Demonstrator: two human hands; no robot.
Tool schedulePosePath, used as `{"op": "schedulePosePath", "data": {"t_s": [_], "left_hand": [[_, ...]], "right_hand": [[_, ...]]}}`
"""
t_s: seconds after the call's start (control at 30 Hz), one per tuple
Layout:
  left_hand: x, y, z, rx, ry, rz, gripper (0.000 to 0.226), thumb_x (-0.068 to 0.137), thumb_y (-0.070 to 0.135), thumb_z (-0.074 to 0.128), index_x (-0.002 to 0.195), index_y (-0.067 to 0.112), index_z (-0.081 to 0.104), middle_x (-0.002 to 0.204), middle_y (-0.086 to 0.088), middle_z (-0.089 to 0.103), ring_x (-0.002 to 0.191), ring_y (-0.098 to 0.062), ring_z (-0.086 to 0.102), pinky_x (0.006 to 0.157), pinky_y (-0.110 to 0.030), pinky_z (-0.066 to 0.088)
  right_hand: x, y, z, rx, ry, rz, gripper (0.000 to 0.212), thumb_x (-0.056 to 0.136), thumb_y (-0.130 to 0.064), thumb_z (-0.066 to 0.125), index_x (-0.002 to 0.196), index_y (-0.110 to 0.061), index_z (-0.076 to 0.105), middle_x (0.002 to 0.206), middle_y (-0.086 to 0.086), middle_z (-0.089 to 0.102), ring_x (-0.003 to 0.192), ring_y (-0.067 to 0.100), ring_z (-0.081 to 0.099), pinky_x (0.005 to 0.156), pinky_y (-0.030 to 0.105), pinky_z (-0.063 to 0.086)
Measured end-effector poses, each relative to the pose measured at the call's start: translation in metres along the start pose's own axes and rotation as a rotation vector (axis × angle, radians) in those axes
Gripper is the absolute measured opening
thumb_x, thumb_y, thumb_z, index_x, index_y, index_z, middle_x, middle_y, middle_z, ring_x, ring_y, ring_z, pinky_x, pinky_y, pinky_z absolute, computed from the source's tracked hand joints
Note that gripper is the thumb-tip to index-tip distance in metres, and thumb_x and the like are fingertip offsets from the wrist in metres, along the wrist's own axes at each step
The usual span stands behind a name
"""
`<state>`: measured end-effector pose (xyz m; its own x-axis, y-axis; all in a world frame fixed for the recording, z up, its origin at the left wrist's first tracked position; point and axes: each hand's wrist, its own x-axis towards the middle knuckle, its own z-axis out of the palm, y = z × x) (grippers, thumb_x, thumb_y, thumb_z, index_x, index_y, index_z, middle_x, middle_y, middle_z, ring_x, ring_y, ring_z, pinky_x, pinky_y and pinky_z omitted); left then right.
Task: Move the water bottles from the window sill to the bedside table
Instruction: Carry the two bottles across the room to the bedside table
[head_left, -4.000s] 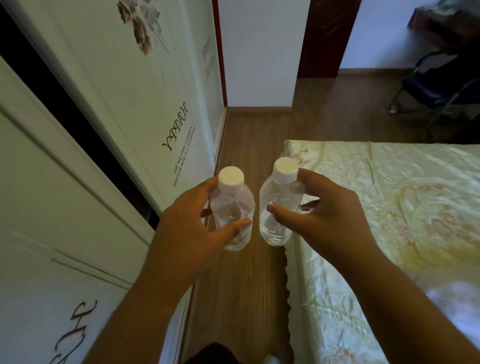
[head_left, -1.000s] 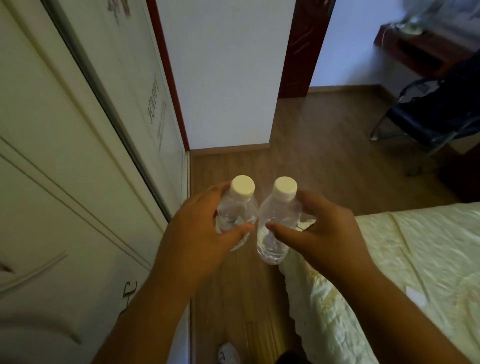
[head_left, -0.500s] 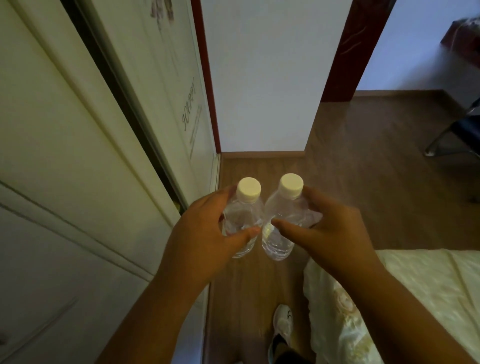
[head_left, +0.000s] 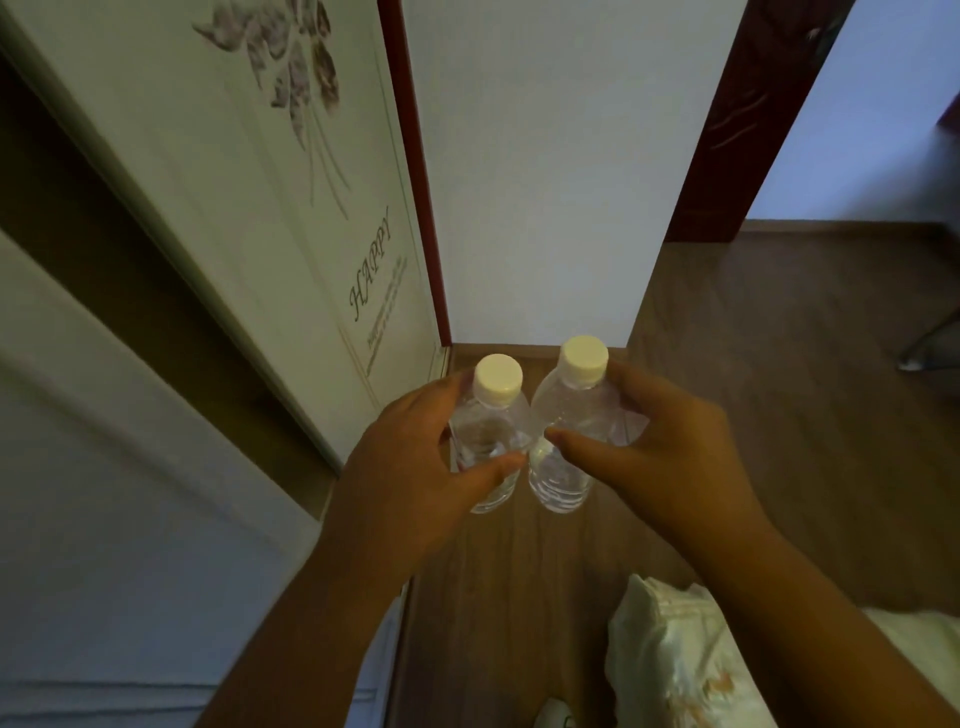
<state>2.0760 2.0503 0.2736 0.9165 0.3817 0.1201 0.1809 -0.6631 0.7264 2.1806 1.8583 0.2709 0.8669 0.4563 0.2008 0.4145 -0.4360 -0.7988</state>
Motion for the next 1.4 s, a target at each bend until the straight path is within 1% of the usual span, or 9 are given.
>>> {"op": "schedulePosePath", "data": {"t_s": [0.13,0.27,0.53,0.73,0.87,1.03,1.1,1.2,1.4], "left_hand": [[0.024,0.010,0.019,-0.025,-0.010,0.004,0.074,0.072,0.056,0.074,0.138,0.033,0.048,0.134,0.014,0.057,0.116,-0.003,0.053,0.098,-0.030,0.047],[0.047,0.018,0.032,-0.024,-0.039,-0.003,0.075,0.073,0.056,0.075,0.138,0.036,0.047,0.136,0.014,0.056,0.120,-0.010,0.057,0.101,-0.037,0.049],[0.112,0.015,0.058,-0.022,-0.118,0.046,0.075,0.072,0.058,0.075,0.138,0.040,0.046,0.137,0.017,0.054,0.121,-0.011,0.057,0.099,-0.039,0.050],[0.188,0.013,0.076,-0.018,-0.217,0.124,0.076,0.070,0.065,0.071,0.138,0.042,0.047,0.135,0.018,0.057,0.121,-0.011,0.057,0.098,-0.042,0.052],[0.249,0.012,0.084,-0.030,-0.287,0.179,0.074,0.071,0.064,0.073,0.137,0.040,0.049,0.134,0.017,0.058,0.119,-0.012,0.058,0.098,-0.044,0.052],[0.315,0.014,0.089,-0.035,-0.359,0.263,0.075,0.072,0.065,0.071,0.138,0.043,0.045,0.139,0.016,0.055,0.124,-0.015,0.056,0.100,-0.048,0.050],[0.335,0.018,0.091,-0.040,-0.399,0.294,0.075,0.070,0.067,0.069,0.137,0.048,0.042,0.140,0.017,0.053,0.125,-0.017,0.055,0.100,-0.050,0.049],[0.356,0.026,0.097,-0.055,-0.444,0.309,0.077,0.068,0.064,0.069,0.138,0.047,0.042,0.142,0.016,0.051,0.127,-0.017,0.054,0.102,-0.047,0.047],[0.381,0.042,0.111,-0.053,-0.528,0.367,0.077,0.071,0.058,0.074,0.140,0.042,0.042,0.143,0.015,0.050,0.127,-0.016,0.052,0.101,-0.039,0.044]], "right_hand": [[0.025,0.020,-0.018,-0.011,0.013,-0.009,0.069,0.071,-0.052,0.078,0.133,-0.032,0.058,0.128,-0.015,0.064,0.109,0.001,0.060,0.088,0.017,0.046],[0.045,0.037,-0.032,-0.010,0.024,0.016,0.067,0.071,-0.051,0.078,0.132,-0.031,0.059,0.126,-0.015,0.065,0.108,0.003,0.062,0.090,0.023,0.051],[0.083,0.062,-0.039,-0.066,0.060,0.084,0.063,0.071,-0.054,0.077,0.129,-0.035,0.059,0.116,-0.028,0.058,0.095,-0.018,0.054,0.072,-0.006,0.037],[0.123,0.074,-0.040,-0.116,0.140,0.188,0.066,0.069,-0.056,0.076,0.129,-0.035,0.059,0.123,-0.022,0.063,0.106,-0.003,0.060,0.082,0.009,0.041],[0.160,0.074,-0.043,-0.176,0.225,0.242,0.065,0.070,-0.054,0.077,0.129,-0.034,0.059,0.123,-0.018,0.066,0.104,-0.002,0.060,0.083,0.013,0.045],[0.199,0.073,-0.041,-0.228,0.340,0.317,0.067,0.071,-0.053,0.076,0.132,-0.034,0.056,0.117,-0.027,0.058,0.103,-0.006,0.058,0.079,0.008,0.044],[0.209,0.074,-0.039,-0.244,0.381,0.335,0.067,0.071,-0.053,0.076,0.133,-0.034,0.056,0.120,-0.026,0.060,0.105,-0.005,0.059,0.084,0.015,0.050],[0.218,0.077,-0.037,-0.253,0.442,0.373,0.066,0.072,-0.052,0.077,0.131,-0.034,0.056,0.121,-0.021,0.063,0.105,-0.001,0.062,0.086,0.029,0.058],[0.227,0.084,-0.044,-0.273,0.501,0.458,0.072,0.071,-0.053,0.077,0.136,-0.036,0.053,0.122,-0.020,0.064,0.100,0.001,0.065,0.081,0.031,0.061]]}}
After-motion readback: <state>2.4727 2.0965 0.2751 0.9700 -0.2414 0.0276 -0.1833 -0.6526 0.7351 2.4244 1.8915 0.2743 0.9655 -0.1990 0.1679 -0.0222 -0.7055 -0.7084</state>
